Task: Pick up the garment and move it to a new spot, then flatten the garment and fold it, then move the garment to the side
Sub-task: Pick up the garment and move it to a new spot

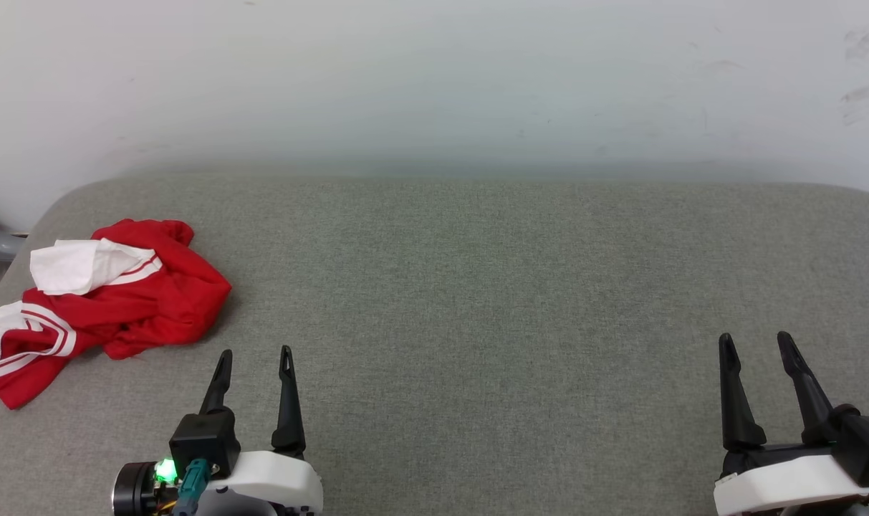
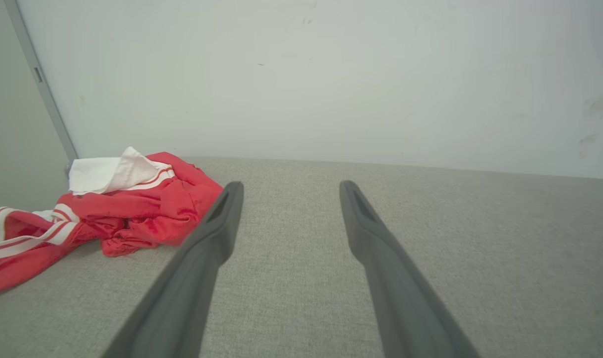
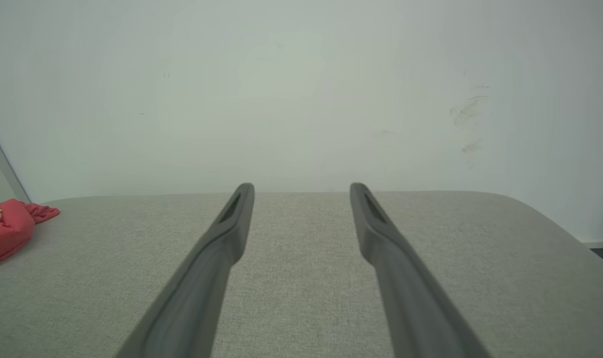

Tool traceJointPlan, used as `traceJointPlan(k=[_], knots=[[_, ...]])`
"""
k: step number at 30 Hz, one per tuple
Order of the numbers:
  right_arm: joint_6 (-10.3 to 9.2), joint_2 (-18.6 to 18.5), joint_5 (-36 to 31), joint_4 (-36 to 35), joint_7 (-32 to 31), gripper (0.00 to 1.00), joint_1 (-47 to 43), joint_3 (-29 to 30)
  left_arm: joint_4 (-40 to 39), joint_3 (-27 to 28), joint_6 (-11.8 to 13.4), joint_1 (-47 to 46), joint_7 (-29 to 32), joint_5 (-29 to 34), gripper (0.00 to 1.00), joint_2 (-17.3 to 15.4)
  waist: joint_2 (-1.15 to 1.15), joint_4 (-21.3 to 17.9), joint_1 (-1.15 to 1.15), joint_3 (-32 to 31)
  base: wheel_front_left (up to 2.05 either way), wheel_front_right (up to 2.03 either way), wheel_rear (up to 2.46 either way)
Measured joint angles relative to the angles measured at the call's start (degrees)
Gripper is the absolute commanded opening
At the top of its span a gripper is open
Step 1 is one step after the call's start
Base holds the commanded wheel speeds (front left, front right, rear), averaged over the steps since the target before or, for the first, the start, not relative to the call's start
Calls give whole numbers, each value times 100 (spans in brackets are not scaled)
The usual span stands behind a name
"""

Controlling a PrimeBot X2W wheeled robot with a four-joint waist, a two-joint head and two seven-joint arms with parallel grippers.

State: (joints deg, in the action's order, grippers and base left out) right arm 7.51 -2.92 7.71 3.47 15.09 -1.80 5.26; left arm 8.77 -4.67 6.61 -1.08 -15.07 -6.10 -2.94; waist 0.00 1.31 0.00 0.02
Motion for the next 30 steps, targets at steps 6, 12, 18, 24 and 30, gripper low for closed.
traceJointPlan(k=[6, 12, 18, 24, 30], knots=[[0, 0, 34, 40, 0, 100, -2, -7, 41, -21, 1, -1, 0, -16, 100, 0, 0, 14, 0, -7, 0, 0, 0], [0, 0, 41, 53, 0, 100, -7, -12, 62, -24, 1, -1, 0, -20, 100, 1, 0, 40, 0, -16, 0, 0, 0], [0, 0, 43, 51, 0, 100, -30, -23, 64, -22, 1, -1, 0, -19, 100, 1, 0, 93, 0, -16, 0, 0, 0], [0, 0, 51, 41, 0, 100, -60, -33, 55, -20, 14, -14, 0, 2, 100, 1, 0, 244, 0, 6, 0, 0, 0], [0, 0, 51, 38, 0, 100, -62, -49, 25, 12, 43, -16, 0, 30, 100, 2, 0, 482, 0, 36, 0, 0, 0]])
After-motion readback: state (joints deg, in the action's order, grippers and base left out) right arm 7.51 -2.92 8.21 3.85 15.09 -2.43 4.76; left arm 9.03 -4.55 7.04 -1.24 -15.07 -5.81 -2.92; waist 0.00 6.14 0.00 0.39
